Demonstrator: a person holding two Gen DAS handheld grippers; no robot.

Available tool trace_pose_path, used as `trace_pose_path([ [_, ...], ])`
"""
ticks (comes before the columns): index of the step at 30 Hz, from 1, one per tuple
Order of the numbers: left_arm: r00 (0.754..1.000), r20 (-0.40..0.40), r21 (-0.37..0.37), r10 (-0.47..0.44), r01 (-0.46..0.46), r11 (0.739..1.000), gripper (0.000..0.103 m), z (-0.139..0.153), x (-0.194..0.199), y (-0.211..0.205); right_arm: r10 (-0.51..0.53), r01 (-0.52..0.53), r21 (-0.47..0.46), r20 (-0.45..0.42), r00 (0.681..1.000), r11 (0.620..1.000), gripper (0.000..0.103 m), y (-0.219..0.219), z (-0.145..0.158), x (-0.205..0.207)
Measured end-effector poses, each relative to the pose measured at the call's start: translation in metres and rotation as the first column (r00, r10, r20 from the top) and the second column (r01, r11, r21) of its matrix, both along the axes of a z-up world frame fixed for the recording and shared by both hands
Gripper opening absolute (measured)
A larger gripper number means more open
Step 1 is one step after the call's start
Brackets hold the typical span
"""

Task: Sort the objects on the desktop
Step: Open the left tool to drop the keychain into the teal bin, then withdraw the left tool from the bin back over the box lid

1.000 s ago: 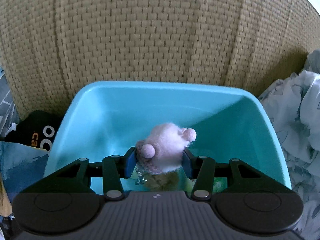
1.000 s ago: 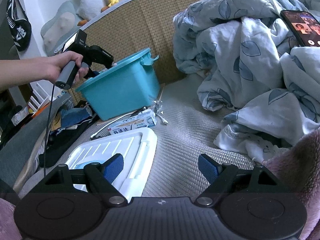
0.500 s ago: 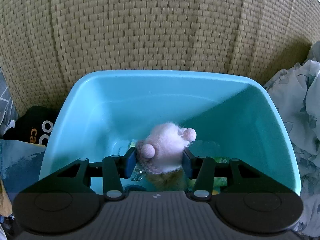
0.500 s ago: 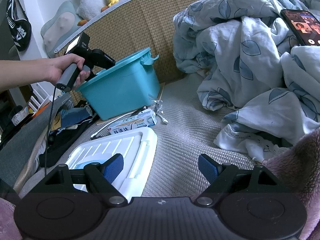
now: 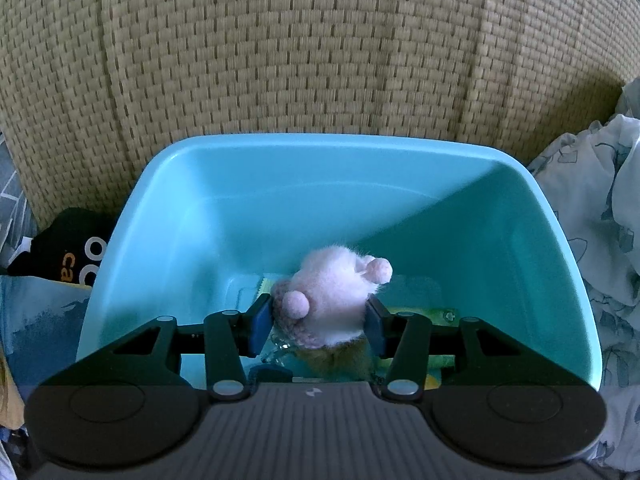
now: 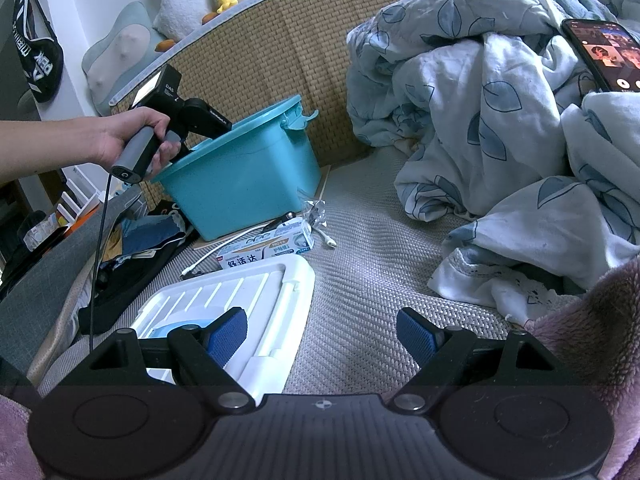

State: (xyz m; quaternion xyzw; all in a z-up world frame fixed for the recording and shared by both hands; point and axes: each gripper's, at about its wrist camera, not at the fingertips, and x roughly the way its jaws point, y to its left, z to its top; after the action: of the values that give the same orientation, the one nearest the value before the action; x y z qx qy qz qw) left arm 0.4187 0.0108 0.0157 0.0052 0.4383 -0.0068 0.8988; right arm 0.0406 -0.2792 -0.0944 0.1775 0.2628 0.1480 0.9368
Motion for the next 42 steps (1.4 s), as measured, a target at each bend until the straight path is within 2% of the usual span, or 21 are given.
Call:
trace_pose_path([
  [10,1.000,0.015,-0.001,0.020,-0.020,1.000,0.052,0.010,-0.001,0.003,0.001,-0.001,-0.001,0.004,1.000,1.000,0.086,-0.001,-0.002,0.001],
  [17,0.997,0.071,-0.013,0.019,-0.018,1.000,0.052,0.025,-0.013,0.004,0.004,-0.004,-0.004,0.007,1.000,1.000,0.086,-0.001,-0.002,0.001],
  [24,0.985,0.173,-0.047,0.008,0.000,0.999,0.053,0.050,-0.047,0.001,0.011,-0.011,-0.015,0.013,1.000,1.000,0.086,0.001,-0.002,0.000],
  [33,0.957,0.290,-0.056,-0.030,0.048,0.997,0.054,0.086,-0.102,0.005,0.023,-0.022,-0.037,0.025,0.999,0.999,0.086,0.005,0.000,-0.004],
  [37,0.942,0.333,-0.028,-0.039,0.051,0.998,0.058,0.092,-0.128,0.010,0.029,-0.027,-0.048,0.030,0.999,0.998,0.086,0.007,0.001,-0.005],
  [42,0.935,0.351,-0.026,-0.041,0.053,0.998,0.059,0.085,-0.163,0.019,0.033,-0.031,-0.056,0.034,0.999,0.998,0.086,0.009,0.003,-0.006],
])
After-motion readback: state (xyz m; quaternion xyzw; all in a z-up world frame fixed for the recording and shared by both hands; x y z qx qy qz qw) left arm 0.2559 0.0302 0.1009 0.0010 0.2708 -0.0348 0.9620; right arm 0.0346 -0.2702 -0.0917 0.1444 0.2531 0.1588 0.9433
